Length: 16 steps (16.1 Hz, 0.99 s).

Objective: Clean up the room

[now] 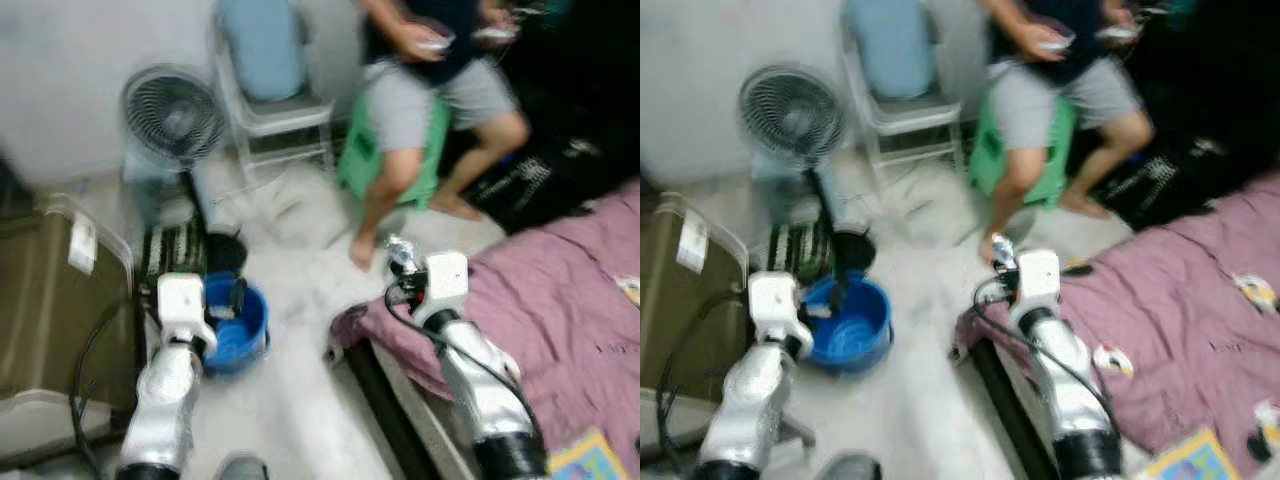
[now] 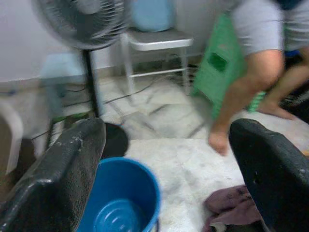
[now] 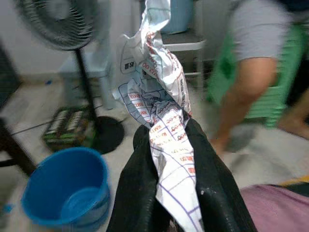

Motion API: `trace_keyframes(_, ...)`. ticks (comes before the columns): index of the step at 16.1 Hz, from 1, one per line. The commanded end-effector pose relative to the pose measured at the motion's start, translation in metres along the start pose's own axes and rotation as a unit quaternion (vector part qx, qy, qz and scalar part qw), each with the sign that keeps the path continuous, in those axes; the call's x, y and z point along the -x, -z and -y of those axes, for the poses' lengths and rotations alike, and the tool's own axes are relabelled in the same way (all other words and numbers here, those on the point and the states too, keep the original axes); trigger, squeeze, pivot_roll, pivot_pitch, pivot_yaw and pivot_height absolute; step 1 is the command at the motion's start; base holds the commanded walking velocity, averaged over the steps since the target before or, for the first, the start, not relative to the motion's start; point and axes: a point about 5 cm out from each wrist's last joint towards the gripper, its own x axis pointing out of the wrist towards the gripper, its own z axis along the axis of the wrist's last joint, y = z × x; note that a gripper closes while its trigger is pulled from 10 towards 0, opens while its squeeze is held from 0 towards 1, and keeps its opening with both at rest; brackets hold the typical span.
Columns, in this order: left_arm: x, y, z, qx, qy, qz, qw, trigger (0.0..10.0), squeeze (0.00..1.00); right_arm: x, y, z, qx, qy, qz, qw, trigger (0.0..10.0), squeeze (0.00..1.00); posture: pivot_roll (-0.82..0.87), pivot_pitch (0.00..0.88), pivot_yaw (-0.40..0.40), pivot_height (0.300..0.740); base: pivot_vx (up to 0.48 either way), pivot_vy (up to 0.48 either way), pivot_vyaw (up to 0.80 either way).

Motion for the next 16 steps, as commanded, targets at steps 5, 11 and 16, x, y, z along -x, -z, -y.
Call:
trace_keyframes(5, -0.003, -0.008, 0.003, 0.014, 0.009, 0.018, 1.0, 10.0, 0.0, -0.002, -0.002, -0.001, 0.009, -0.004, 0.002, 1.0, 10.0, 0.0, 0.02, 0.0, -0.047, 0.74, 0.0, 0.0, 0.64)
trace_keyframes(11, -0.003, -0.009, 0.007, 0.025, 0.028, 0.02, 0.999, 10.0, 0.0, 0.002, 0.001, 0.003, 0.007, 0.009, -0.001, 1.0, 10.0, 0.0, 0.01, 0.0, -0.045, 0.74, 0.0, 0.0, 0.0)
trace_keyframes(16, 0.003, -0.006, 0.003, 0.028, 0.018, 0.018, 0.999, 10.0, 0.0, 0.003, -0.002, 0.008, 0.022, 0.033, 0.013, 0.999, 10.0, 0.0, 0.03, 0.0, -0.059, 0.74, 0.0, 0.0, 0.0)
